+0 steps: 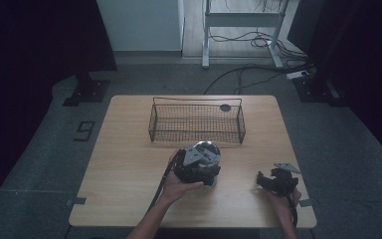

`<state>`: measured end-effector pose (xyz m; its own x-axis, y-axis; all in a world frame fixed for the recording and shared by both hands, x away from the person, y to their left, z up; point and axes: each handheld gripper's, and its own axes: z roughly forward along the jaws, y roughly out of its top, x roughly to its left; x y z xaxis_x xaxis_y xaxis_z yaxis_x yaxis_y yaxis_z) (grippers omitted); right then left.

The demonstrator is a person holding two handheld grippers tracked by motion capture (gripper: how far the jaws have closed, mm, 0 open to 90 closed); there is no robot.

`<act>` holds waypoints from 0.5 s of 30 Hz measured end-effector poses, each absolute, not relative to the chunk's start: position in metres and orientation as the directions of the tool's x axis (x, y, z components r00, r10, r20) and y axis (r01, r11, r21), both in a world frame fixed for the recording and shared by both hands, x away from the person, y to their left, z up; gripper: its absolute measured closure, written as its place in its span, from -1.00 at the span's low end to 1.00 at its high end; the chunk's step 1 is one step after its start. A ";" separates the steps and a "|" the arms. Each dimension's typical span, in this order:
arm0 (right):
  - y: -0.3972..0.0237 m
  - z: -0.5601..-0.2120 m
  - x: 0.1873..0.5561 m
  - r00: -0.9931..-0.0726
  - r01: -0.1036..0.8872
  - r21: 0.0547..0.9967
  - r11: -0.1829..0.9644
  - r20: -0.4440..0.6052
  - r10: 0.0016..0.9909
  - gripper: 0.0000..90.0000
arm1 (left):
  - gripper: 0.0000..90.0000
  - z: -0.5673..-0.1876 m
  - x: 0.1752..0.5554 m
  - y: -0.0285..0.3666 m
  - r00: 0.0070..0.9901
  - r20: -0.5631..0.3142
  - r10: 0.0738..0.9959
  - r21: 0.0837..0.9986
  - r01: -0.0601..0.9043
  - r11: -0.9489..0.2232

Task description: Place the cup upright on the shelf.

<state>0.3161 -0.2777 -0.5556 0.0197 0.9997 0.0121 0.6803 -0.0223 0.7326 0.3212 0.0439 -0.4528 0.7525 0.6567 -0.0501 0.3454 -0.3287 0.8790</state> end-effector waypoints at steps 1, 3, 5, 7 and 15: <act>-0.278 -0.556 0.316 0.021 0.680 0.733 -0.024 0.013 1.000 -0.77 | -0.91 -0.451 0.322 0.045 0.752 -0.049 0.658 0.880 0.344 -0.327; -0.278 -0.556 0.316 0.022 0.680 0.733 -0.024 0.013 1.000 -0.77 | -0.91 -0.449 0.323 0.046 0.750 -0.046 0.660 0.882 0.340 -0.325; -0.278 -0.556 0.316 0.024 0.679 0.734 -0.027 0.014 1.000 -0.77 | -0.91 -0.445 0.324 0.048 0.748 -0.042 0.663 0.883 0.338 -0.326; -0.278 -0.556 0.316 0.024 0.679 0.734 -0.026 0.013 1.000 -0.77 | -0.91 -0.444 0.325 0.049 0.747 -0.042 0.664 0.884 0.338 -0.324; -0.278 -0.556 0.316 0.027 0.679 0.734 -0.029 0.014 1.000 -0.76 | -0.91 -0.434 0.331 0.054 0.741 -0.049 0.669 0.890 0.336 -0.307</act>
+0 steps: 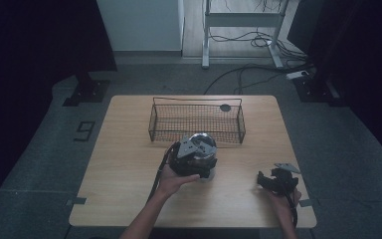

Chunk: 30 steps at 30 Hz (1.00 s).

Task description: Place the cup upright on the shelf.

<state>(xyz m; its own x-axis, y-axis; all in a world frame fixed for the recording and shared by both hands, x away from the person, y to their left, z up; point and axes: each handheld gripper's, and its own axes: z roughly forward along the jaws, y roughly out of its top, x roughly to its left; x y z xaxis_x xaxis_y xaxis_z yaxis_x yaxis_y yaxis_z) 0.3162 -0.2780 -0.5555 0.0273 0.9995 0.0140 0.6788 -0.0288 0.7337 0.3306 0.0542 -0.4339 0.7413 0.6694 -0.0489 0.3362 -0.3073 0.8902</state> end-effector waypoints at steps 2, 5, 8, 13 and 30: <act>-0.278 -0.556 0.316 0.027 0.678 0.734 -0.027 0.012 1.000 -0.76 | -0.91 -0.431 0.331 0.055 0.738 -0.047 0.673 0.891 0.335 -0.305; -0.278 -0.556 0.316 0.028 0.677 0.736 -0.029 0.014 1.000 -0.75 | -0.90 -0.428 0.334 0.057 0.734 -0.044 0.678 0.893 0.333 -0.302; -0.278 -0.556 0.316 0.029 0.676 0.736 -0.030 0.013 0.999 -0.75 | -0.91 -0.424 0.337 0.059 0.727 -0.052 0.684 0.896 0.337 -0.290; -0.278 -0.556 0.316 0.031 0.675 0.737 -0.030 0.013 0.999 -0.74 | -0.90 -0.418 0.341 0.066 0.718 -0.065 0.693 0.902 0.339 -0.267; -0.278 -0.556 0.316 0.030 0.677 0.736 -0.029 0.012 0.999 -0.74 | -0.90 -0.401 0.358 0.066 0.697 -0.048 0.716 0.910 0.326 -0.256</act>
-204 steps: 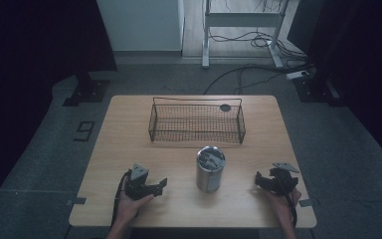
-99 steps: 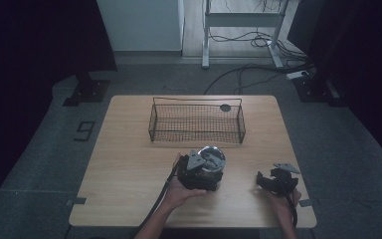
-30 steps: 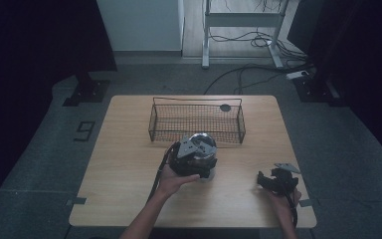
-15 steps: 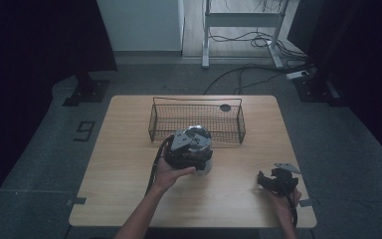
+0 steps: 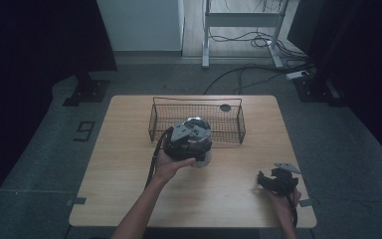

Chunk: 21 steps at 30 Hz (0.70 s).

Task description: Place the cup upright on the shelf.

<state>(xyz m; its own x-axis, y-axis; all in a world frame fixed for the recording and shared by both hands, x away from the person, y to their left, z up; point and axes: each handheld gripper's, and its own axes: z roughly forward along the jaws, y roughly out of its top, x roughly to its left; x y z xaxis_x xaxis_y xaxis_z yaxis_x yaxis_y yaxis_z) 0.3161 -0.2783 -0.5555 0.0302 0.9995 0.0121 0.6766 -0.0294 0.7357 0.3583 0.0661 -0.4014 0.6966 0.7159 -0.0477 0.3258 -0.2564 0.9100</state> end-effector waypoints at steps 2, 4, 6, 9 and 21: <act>-0.278 -0.556 0.316 0.030 0.677 0.736 -0.029 0.012 0.999 -0.74 | -0.90 -0.399 0.361 0.066 0.694 -0.047 0.718 0.911 0.325 -0.254; -0.278 -0.556 0.316 0.030 0.677 0.736 -0.030 0.012 0.999 -0.74 | -0.90 -0.397 0.364 0.066 0.685 -0.035 0.728 0.913 0.319 -0.256; -0.278 -0.556 0.316 0.030 0.677 0.736 -0.030 0.012 0.999 -0.74 | -0.90 -0.396 0.366 0.066 0.681 -0.027 0.731 0.912 0.316 -0.261; -0.278 -0.556 0.316 0.030 0.677 0.736 -0.029 0.012 0.999 -0.74 | -0.90 -0.396 0.372 0.067 0.680 -0.043 0.732 0.911 0.327 -0.250; -0.278 -0.555 0.316 0.031 0.677 0.735 -0.029 0.011 0.999 -0.74 | -0.90 -0.382 0.387 0.072 0.670 -0.089 0.737 0.912 0.352 -0.210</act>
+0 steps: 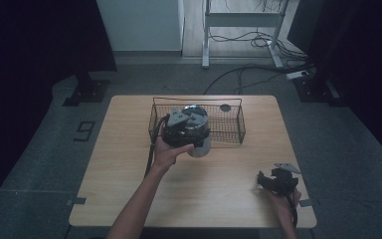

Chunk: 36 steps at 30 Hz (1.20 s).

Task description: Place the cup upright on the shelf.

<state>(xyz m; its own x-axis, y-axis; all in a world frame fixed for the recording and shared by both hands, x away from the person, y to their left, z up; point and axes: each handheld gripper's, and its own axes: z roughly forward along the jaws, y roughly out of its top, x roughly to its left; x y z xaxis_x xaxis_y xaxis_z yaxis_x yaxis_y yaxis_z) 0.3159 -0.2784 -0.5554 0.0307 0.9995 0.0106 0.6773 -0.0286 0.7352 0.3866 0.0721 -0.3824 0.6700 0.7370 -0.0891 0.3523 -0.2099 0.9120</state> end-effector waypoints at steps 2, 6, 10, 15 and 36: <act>-0.278 -0.556 0.316 0.030 0.675 0.737 -0.028 0.010 0.999 -0.74 | -0.90 -0.380 0.389 0.073 0.666 -0.089 0.740 0.913 0.352 -0.206; -0.278 -0.556 0.316 0.030 0.675 0.738 -0.028 0.011 0.999 -0.74 | -0.90 -0.378 0.395 0.075 0.652 -0.084 0.754 0.914 0.351 -0.202; -0.278 -0.556 0.316 0.030 0.674 0.738 -0.028 0.011 0.999 -0.74 | -0.90 -0.377 0.401 0.077 0.644 -0.086 0.760 0.915 0.353 -0.196; -0.278 -0.556 0.316 0.030 0.674 0.738 -0.028 0.011 0.999 -0.74 | -0.90 -0.375 0.408 0.080 0.628 -0.097 0.772 0.912 0.366 -0.183; -0.279 -0.556 0.316 0.040 0.674 0.738 -0.036 0.012 0.999 -0.73 | -0.90 -0.367 0.440 0.098 0.536 -0.125 0.835 0.907 0.403 -0.123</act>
